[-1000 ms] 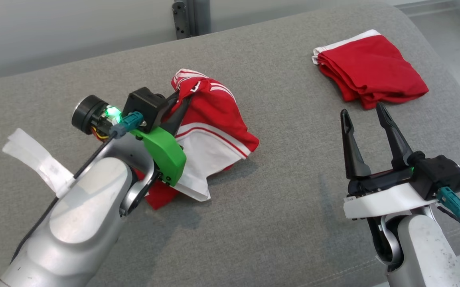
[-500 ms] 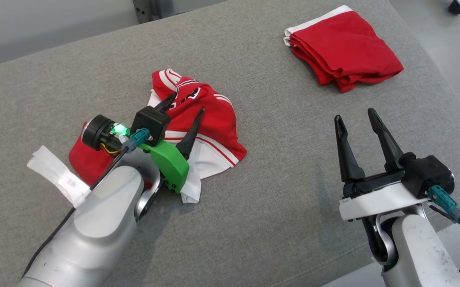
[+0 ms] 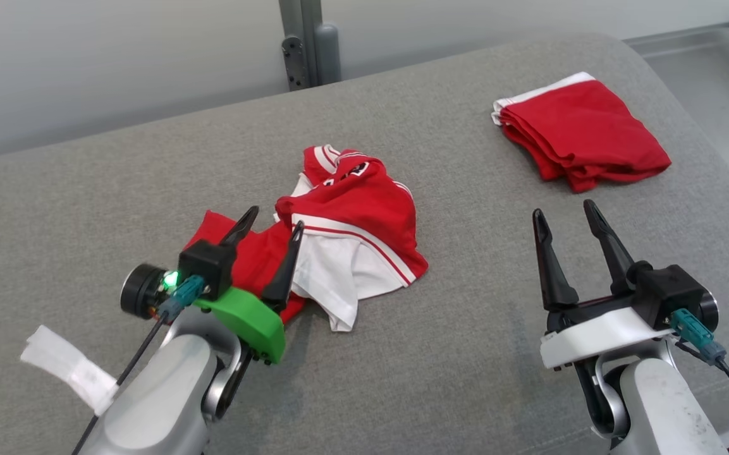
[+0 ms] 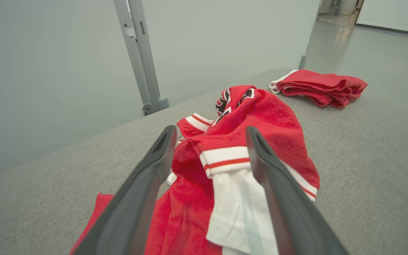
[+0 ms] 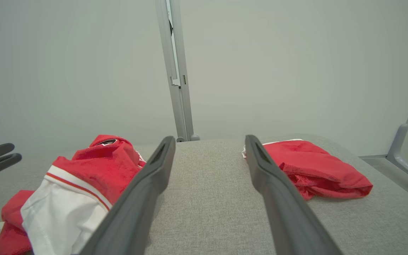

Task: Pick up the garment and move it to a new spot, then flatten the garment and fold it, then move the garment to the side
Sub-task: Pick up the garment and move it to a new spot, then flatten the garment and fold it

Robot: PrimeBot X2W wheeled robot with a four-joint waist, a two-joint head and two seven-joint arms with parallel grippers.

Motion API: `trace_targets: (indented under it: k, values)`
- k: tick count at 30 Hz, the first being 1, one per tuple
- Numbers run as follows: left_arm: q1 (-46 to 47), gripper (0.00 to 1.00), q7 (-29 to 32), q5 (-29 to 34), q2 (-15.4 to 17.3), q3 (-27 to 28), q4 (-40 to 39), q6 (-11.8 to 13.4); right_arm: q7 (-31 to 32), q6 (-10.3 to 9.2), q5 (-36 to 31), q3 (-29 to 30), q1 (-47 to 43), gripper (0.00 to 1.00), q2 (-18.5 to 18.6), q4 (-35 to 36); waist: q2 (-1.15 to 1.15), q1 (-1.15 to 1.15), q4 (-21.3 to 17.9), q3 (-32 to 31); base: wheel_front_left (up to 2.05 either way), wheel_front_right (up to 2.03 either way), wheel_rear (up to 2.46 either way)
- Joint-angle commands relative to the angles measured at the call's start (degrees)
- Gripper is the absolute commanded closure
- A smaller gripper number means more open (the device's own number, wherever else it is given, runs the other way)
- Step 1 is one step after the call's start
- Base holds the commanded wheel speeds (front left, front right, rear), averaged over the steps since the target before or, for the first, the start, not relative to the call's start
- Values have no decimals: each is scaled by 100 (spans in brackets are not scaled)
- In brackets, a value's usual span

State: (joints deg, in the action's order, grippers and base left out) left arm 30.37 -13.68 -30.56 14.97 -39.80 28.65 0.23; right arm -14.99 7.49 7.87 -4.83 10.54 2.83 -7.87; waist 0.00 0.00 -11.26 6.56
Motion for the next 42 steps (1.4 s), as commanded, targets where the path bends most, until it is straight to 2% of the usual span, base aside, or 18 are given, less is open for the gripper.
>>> trace_targets:
  k: [1, 9, 14, 18, 26, 42]
  values:
    - [-239, 0, -45, -67, 88, 88, -115, 104, -25, -1, -27, -10, -105, 0, 13, -35, 0, 0, 400, -426, 0, 0, 0]
    - [-1381, 0, -149, -284, 280, 637, -910, 721, -23, -1, 69, -66, -342, 0, 13, -125, 0, 0, 657, -678, 0, 0, 0]
    - [-2073, 0, -152, -241, 147, 1184, -1500, 1049, -22, -1, 123, -125, -516, 0, 14, -80, 0, 0, 756, -697, 0, 0, 0]
    - [-2654, 0, -150, 46, -27, 1702, -1995, 1247, -22, -1, 186, -143, -628, 0, 14, -108, 0, 0, 789, -707, 0, 0, 0]
    - [-3406, 0, -152, 445, -292, 2245, -2363, 1072, -22, -1, 266, -138, -813, 0, 14, -202, 0, 0, 850, -707, 0, 0, 0]
    - [-3533, 0, -153, 848, -652, 2725, -2173, 687, -23, -1, 300, -205, -777, 0, 13, -351, 0, 0, 878, -696, 0, 0, 0]
